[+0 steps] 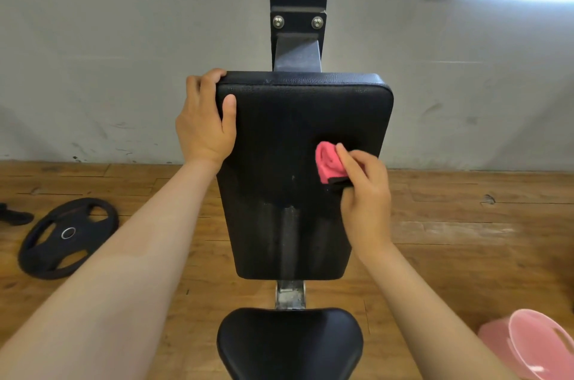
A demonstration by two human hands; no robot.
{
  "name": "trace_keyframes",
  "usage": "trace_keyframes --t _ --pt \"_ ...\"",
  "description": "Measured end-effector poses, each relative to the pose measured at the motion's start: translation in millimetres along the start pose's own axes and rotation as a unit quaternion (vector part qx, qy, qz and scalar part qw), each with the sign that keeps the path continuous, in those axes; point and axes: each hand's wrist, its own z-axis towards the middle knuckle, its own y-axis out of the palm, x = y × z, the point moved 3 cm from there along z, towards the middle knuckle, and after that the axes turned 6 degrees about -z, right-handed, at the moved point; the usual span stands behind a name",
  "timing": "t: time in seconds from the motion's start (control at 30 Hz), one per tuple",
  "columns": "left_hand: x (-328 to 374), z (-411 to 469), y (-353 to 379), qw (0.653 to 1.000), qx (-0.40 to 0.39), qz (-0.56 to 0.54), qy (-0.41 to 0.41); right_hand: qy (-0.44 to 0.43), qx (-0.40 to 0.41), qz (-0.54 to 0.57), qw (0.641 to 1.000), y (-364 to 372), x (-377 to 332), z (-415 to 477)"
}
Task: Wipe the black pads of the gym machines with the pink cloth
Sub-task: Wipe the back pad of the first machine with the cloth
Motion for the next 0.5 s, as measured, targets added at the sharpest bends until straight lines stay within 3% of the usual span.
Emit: trace_keyframes --t 0.17,0.4,0.5 --pt "1 0 -1 1.0 0.001 -0.002 0.005 -0.056 -0.008 -0.055 0.997 20 7 -12" --pt "0 1 0 1.0 -0.003 -0.001 0.002 -0.093 -0.132 -0.138 0.977 46 22 -59" --pt "0 1 0 1.0 -0.002 -0.002 0.004 -0.041 -0.144 -0.055 0.987 41 28 -67"
